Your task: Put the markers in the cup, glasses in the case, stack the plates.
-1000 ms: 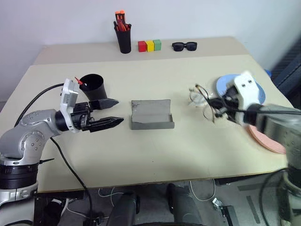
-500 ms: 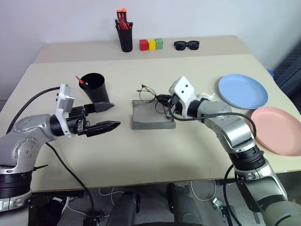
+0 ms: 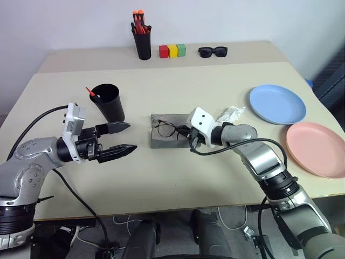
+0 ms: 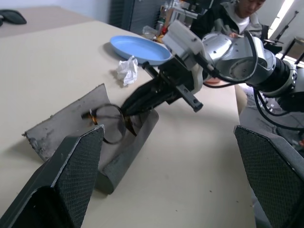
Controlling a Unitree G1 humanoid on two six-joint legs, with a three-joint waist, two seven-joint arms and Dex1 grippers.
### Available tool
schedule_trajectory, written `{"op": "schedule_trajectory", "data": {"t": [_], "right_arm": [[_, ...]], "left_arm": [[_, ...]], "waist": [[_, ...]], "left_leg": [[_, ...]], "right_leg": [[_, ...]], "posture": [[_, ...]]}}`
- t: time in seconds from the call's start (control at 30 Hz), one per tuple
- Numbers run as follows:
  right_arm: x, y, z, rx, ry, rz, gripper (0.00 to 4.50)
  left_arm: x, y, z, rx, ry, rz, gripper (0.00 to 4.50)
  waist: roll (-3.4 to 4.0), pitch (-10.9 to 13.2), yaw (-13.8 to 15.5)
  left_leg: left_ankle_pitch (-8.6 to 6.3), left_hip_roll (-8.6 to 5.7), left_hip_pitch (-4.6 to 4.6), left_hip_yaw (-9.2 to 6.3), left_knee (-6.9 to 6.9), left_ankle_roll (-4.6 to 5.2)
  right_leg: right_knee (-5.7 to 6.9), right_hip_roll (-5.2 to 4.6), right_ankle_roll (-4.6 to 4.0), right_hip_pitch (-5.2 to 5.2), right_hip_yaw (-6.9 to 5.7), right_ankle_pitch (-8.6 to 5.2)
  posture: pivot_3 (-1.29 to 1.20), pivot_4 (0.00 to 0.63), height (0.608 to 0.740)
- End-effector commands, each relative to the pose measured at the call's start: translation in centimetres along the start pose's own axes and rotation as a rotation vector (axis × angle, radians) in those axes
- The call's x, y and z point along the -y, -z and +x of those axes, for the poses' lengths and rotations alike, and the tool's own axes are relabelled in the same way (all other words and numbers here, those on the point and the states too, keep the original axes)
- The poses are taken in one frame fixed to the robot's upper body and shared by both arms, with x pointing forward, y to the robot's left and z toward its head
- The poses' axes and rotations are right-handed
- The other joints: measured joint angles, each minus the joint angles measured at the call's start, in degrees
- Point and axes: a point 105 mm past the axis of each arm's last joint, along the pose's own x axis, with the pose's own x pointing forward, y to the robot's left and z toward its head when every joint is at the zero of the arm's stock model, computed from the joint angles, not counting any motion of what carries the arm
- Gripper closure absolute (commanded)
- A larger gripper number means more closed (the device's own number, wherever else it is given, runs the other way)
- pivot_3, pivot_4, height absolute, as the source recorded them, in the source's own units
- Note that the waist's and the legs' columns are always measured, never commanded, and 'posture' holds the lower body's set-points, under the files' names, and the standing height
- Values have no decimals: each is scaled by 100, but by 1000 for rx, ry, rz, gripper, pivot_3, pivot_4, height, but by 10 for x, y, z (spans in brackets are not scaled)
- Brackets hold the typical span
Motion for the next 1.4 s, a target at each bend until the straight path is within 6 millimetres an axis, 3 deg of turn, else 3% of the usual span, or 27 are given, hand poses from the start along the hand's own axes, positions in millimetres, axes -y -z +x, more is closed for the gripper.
{"op": "schedule_trajectory", "data": {"t": [0.03, 0.3, 0.43, 0.5, 0.53, 0.57, 0.6, 0.7, 0.77, 0.87, 1.1, 1.13, 1.2, 1.4], "right_arm": [[-1, -11, -2, 21, -30, -63, 4456], [-6, -8, -2, 21, -88, -87, 4456], [1, -8, -1, 20, -60, -78, 3177], [3, -9, -1, 23, -49, -74, 2152], [6, -13, -1, 36, -36, -66, 2152], [9, -16, -2, 51, -21, -53, 1618], [12, -21, -3, 71, -2, -38, 1570], [26, -35, -7, 152, 70, 29, 250], [39, -49, -15, 244, 116, 110, 250], [52, -63, -29, 353, 163, 187, 227], [57, -57, -43, 392, 204, 229, 227], [55, -56, -43, 387, 204, 228, 227], [53, -54, -43, 374, 209, 218, 227], [51, -49, -44, 355, 231, 214, 227]], "left_arm": [[0, -4, -4, 5, -3, 32, 0], [-7, -4, -5, 16, -30, 71, 0], [-10, -4, -4, 20, -42, 82, 0], [-11, -4, -4, 21, -45, 86, 0], [-13, -5, -2, 22, -53, 88, 0], [-15, -6, 0, 23, -65, 92, 0], [-18, -7, 2, 28, -76, 100, 0], [-27, -12, 9, 43, -116, 91, 0], [-35, -14, 19, 56, -150, 137, 0], [-43, -13, 35, 48, -186, 143, 841], [-78, -14, 88, 59, -323, 202, 4244], [-81, -18, 98, 69, -332, 200, 4455], [-92, -22, 113, 61, -378, 225, 4455], [-113, -1, 140, -88, -438, 237, 4455]], "waist": [[0, 0, 1], [0, 0, 1], [0, 0, 1], [0, 0, 1], [0, 0, 1], [0, 0, 1], [0, 0, 3], [0, 0, 14], [0, 0, 43], [-1, -1, 35], [-1, -1, 36], [-1, -1, 37], [-2, -1, 36], [0, -2, 4]], "left_leg": [[0, 0, 0, 0, 0, 0], [0, 0, 0, 0, 0, 0], [0, 0, 1, 0, 0, -1], [0, 0, 1, 1, 0, -1], [0, 0, 2, 1, 0, -1], [0, 0, 2, 0, 0, -1], [0, 0, 1, 0, 0, -2], [2, 0, 1, -1, 1, -5], [3, 0, 1, -2, 1, -7], [4, -1, 1, -3, 2, -11], [2, -3, 3, -2, 2, -15], [2, -4, 3, -1, 2, -15], [2, -4, 2, -1, 2, -15], [2, -3, 7, 2, 0, -14]], "right_leg": [[0, 0, 0, 0, 0, 0], [0, 0, 0, 0, 0, 0], [0, 0, 0, 0, 0, 0], [0, 0, -1, 0, 0, 1], [1, 0, -1, 0, 0, 1], [1, 0, -1, 0, 0, 1], [1, 0, -1, 0, 0, 1], [1, 0, -3, 0, 0, 4], [2, 0, -3, 0, 0, 5], [1, 0, -5, 2, 0, 8], [3, 1, -6, 2, -1, 10], [3, 1, -5, 2, -1, 10], [4, 2, -6, 2, -1, 10], [4, 3, -5, 0, 0, 10]], "posture": [[0, 150, 740], [0, 150, 740], [0, 150, 740], [0, 150, 740], [0, 150, 740], [0, 150, 740], [0, 150, 740], [0, 150, 740], [0, 150, 740], [0, 150, 740], [0, 150, 740], [0, 150, 740], [0, 150, 740], [0, 150, 740]]}}
